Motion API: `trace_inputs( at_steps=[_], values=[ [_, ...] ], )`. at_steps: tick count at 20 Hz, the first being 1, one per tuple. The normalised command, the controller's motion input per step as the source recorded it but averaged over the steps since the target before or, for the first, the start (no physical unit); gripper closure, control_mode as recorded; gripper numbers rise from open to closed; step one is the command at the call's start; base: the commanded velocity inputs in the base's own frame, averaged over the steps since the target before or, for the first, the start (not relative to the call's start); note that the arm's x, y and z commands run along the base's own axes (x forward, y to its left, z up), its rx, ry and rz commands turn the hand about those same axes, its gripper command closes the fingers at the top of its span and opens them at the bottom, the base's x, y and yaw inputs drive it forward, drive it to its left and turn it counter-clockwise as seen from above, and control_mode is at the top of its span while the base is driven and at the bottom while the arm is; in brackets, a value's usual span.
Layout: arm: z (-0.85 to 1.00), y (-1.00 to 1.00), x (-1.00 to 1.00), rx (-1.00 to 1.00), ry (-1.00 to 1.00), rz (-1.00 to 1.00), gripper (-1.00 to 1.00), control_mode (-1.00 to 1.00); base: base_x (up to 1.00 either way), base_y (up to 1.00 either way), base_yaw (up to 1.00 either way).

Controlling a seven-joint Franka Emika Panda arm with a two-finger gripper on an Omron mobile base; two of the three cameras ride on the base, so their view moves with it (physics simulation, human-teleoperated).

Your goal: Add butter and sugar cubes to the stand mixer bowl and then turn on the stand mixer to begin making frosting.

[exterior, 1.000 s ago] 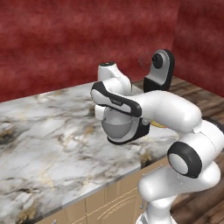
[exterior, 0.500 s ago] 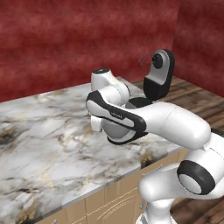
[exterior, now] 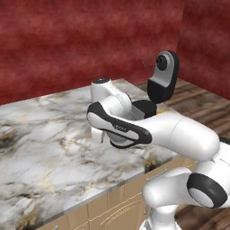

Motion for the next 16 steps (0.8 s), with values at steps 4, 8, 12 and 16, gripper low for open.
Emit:
trace_inputs(
  at_steps=[4,8,12,16],
  values=[
    [-0.33,0.00,0.00,0.00,0.06,0.13,-1.00,-1.00,0.00,0.00,0.00],
    [-0.33,0.00,0.00,0.00,0.07,0.15,-1.00,-1.00,0.00,0.00,0.00],
    [-0.39,0.00,0.00,0.00,0.04,0.15,-1.00,-1.00,0.00,0.00,0.00],
    [-0.29,0.00,0.00,0.00,0.00,0.07,-1.00,-1.00,0.00,0.00,0.00]
  ],
)
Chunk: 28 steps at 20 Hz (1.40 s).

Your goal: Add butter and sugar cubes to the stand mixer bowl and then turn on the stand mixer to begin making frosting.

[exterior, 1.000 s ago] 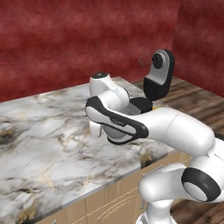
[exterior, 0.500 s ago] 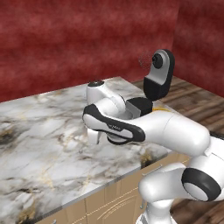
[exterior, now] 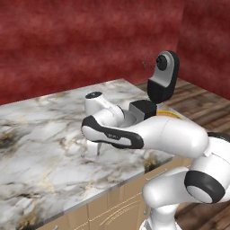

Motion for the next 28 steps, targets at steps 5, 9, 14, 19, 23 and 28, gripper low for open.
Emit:
trace_inputs(
  at_steps=[5,9,14,19,23,28],
  values=[
    [-0.23,0.00,0.03,0.00,0.00,-0.01,-1.00,-1.00,0.00,0.00,0.00],
    [-0.21,0.00,0.03,0.00,0.00,-0.13,-1.00,-1.00,0.00,0.00,0.00],
    [-0.13,0.00,0.00,0.02,0.01,-0.23,-1.00,-1.00,0.00,0.00,0.00],
    [0.00,0.00,0.00,0.05,0.02,-0.31,-1.00,-1.00,0.00,0.00,0.00],
    [0.00,0.00,0.00,0.03,0.00,-0.31,-1.00,-1.00,0.00,0.00,0.00],
    [-0.01,0.00,0.00,0.00,0.00,-0.24,-1.00,-1.00,0.00,0.00,0.00]
  ],
)
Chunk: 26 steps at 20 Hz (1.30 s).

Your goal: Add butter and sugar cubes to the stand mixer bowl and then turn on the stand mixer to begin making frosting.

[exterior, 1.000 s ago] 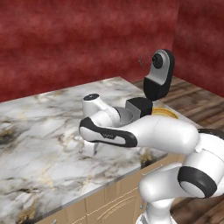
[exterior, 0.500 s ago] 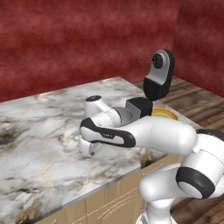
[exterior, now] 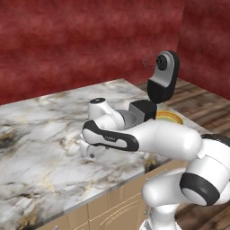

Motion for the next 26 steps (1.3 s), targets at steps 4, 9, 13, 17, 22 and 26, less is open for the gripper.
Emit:
trace_inputs(
  at_steps=[4,9,13,17,22,26],
  values=[
    [-0.06,0.00,0.08,0.00,-0.01,-0.14,-1.00,-1.00,0.00,0.00,0.00],
    [-0.02,0.00,0.12,0.00,-0.03,-0.05,-1.00,-1.00,0.00,0.00,0.00],
    [0.00,0.00,0.09,0.00,0.00,-0.01,-1.00,-1.00,0.00,0.00,0.00],
    [0.00,0.06,0.04,0.00,0.00,0.00,-1.00,-1.00,0.00,0.00,0.00],
    [0.00,0.09,0.01,0.00,0.00,0.00,-1.00,-1.00,0.00,0.00,0.00],
    [0.00,0.12,0.00,0.00,0.00,-0.01,-1.00,-1.00,0.00,0.00,0.00]
  ],
)
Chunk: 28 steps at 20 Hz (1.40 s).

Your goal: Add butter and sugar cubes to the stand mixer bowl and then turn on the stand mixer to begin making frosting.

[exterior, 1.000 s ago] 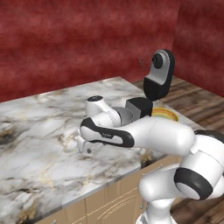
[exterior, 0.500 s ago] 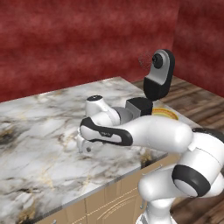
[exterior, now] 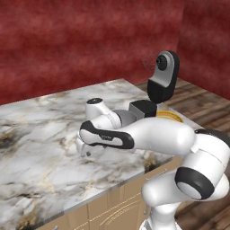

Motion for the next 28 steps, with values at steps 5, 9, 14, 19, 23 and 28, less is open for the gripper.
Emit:
trace_inputs(
  at_steps=[5,9,14,19,23,28],
  values=[
    [-0.05,0.11,0.04,0.00,0.00,-0.02,-1.00,-1.00,0.00,0.00,0.00],
    [-0.09,0.12,0.07,0.00,0.00,-0.01,-1.00,-1.00,0.00,0.00,0.00],
    [-0.13,0.13,0.08,0.00,0.00,0.00,-1.00,-1.00,0.00,0.00,0.00],
    [-0.10,0.09,0.11,0.00,0.00,-0.01,-1.00,-1.00,0.00,0.00,0.00],
    [-0.08,0.07,0.14,0.00,0.00,-0.02,-1.00,-1.00,0.00,0.00,0.00],
    [-0.08,0.06,0.12,0.00,0.00,-0.02,-1.00,-1.00,0.00,0.00,0.00]
  ],
)
